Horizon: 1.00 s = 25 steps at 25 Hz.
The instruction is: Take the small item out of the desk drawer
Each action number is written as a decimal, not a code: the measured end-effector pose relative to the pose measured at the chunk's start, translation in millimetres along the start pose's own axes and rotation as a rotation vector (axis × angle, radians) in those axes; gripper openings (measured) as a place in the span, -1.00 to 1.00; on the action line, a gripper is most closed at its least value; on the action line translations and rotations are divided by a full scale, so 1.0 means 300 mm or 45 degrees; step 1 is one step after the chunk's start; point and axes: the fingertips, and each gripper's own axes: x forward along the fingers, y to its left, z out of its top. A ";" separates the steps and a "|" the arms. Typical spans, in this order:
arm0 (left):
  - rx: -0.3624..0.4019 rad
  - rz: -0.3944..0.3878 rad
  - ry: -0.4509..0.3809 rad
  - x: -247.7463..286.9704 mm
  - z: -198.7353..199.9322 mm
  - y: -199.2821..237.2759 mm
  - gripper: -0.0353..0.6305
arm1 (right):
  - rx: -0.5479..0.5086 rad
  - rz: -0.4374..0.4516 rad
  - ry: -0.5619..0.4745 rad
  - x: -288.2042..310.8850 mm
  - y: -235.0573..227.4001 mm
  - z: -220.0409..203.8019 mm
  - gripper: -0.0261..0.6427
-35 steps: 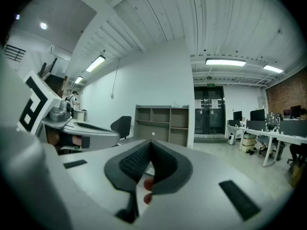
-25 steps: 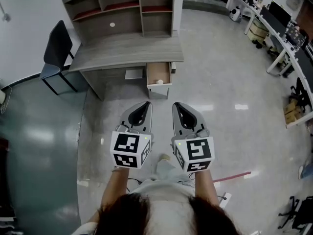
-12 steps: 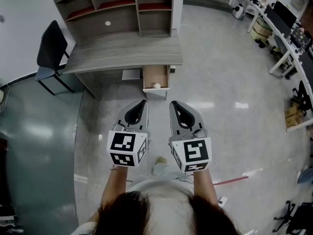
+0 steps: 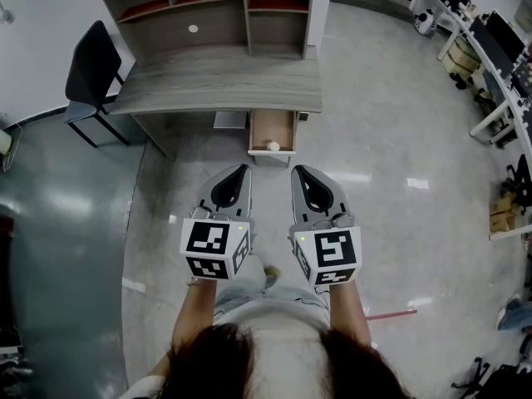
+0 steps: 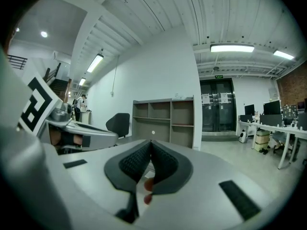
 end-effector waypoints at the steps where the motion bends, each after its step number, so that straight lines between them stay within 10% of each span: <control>1: -0.001 0.007 0.004 0.008 -0.003 0.008 -0.85 | 0.001 0.003 0.004 0.014 -0.006 -0.006 -0.84; 25: 0.021 -0.096 0.053 0.487 -0.010 0.324 -0.85 | 0.030 -0.003 0.173 0.551 -0.151 -0.159 -0.83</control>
